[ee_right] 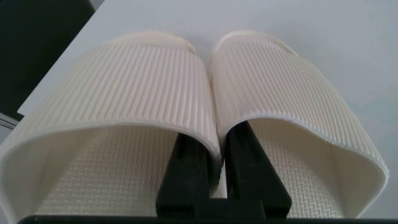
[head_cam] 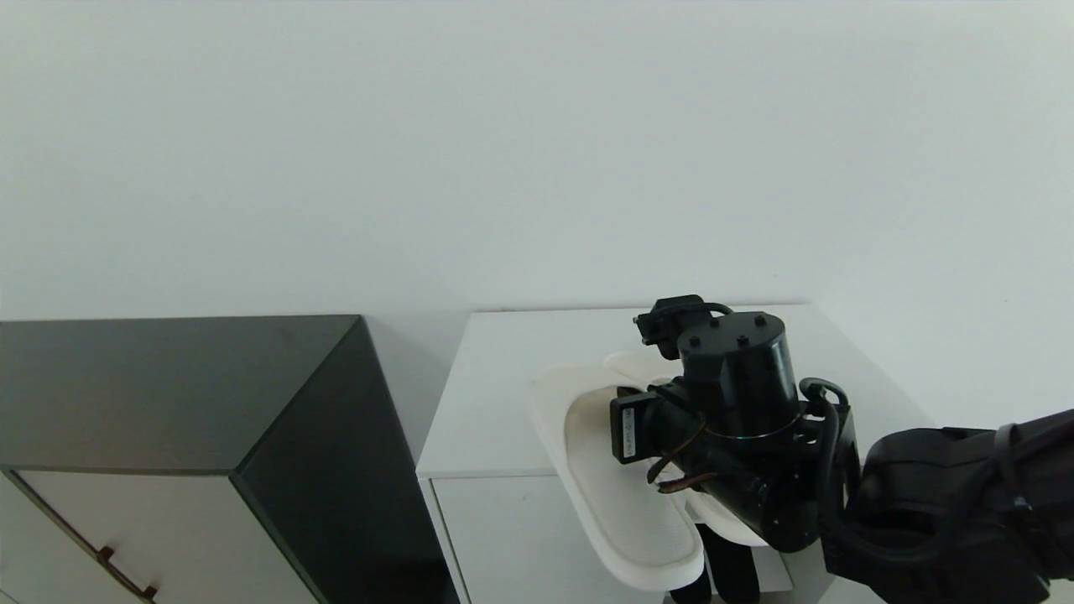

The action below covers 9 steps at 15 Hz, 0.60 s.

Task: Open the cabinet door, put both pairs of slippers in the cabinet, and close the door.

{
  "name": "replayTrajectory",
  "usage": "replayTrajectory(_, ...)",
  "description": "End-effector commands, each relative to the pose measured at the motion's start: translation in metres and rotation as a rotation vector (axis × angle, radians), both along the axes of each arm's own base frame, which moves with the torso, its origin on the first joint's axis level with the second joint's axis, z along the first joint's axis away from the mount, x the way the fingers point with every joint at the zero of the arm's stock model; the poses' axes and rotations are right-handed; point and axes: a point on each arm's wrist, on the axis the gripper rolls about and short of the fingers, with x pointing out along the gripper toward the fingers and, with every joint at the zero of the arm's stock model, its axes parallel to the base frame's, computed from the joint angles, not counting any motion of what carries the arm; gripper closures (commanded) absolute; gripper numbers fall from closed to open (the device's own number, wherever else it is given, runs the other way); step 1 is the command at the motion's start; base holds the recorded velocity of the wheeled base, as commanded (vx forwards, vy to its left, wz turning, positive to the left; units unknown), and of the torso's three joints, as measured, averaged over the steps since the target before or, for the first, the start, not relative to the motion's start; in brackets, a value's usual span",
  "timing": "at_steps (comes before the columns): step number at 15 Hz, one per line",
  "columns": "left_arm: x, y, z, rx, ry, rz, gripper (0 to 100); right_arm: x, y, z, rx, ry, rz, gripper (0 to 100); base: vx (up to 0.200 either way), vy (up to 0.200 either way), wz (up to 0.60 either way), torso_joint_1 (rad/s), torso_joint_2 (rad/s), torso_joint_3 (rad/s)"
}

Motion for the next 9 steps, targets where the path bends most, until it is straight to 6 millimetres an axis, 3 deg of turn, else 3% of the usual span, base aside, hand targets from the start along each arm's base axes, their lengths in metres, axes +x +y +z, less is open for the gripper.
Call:
replayTrajectory(1, 0.0000, 0.0000, 0.0000, 0.001, 0.000, 0.000, 100, -0.0011, 0.0000, 0.0011, 0.002, -0.002, 0.002, 100, 0.000, 0.000, 0.00, 0.000, 0.00, 0.000)
replayTrajectory(9, 0.0000, 0.0000, 0.0000, 0.001, 0.000, 0.000, 100, -0.0016, -0.0007, 0.0013, 0.002, -0.002, 0.002, 100, -0.200, 0.000, 0.00, 0.004, 0.00, 0.003)
